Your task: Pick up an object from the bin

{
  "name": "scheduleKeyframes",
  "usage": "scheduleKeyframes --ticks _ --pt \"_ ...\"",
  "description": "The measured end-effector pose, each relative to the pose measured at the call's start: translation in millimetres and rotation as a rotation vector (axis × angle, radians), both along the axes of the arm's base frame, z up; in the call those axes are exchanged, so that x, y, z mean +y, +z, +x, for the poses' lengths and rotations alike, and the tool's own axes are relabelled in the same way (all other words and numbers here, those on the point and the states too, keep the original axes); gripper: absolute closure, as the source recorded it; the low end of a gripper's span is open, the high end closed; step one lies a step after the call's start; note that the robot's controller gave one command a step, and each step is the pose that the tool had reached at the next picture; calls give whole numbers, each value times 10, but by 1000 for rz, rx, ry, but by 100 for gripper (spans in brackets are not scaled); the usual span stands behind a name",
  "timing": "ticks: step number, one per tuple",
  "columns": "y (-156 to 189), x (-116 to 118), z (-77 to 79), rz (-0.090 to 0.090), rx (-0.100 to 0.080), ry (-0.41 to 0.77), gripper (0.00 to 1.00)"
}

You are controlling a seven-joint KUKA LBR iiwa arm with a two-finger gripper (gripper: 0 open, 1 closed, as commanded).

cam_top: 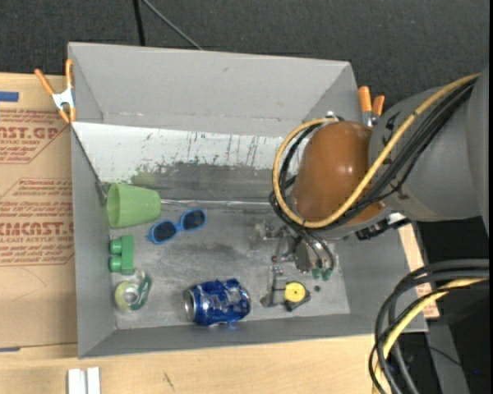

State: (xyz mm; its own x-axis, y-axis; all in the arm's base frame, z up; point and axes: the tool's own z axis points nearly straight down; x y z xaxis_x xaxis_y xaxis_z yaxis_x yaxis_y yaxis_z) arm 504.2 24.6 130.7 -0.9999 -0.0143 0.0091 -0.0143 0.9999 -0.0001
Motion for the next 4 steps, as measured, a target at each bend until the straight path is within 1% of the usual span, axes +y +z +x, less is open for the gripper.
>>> scheduleKeyframes --ticks 1,2,3,4 --pt "-650 140 -113 1 -2 -42 0" --pt "-7 80 304 1 -19 -35 0" --pt "-648 132 -111 1 -1 -58 0" --pt "447 -36 268 0 -17 -319 0"
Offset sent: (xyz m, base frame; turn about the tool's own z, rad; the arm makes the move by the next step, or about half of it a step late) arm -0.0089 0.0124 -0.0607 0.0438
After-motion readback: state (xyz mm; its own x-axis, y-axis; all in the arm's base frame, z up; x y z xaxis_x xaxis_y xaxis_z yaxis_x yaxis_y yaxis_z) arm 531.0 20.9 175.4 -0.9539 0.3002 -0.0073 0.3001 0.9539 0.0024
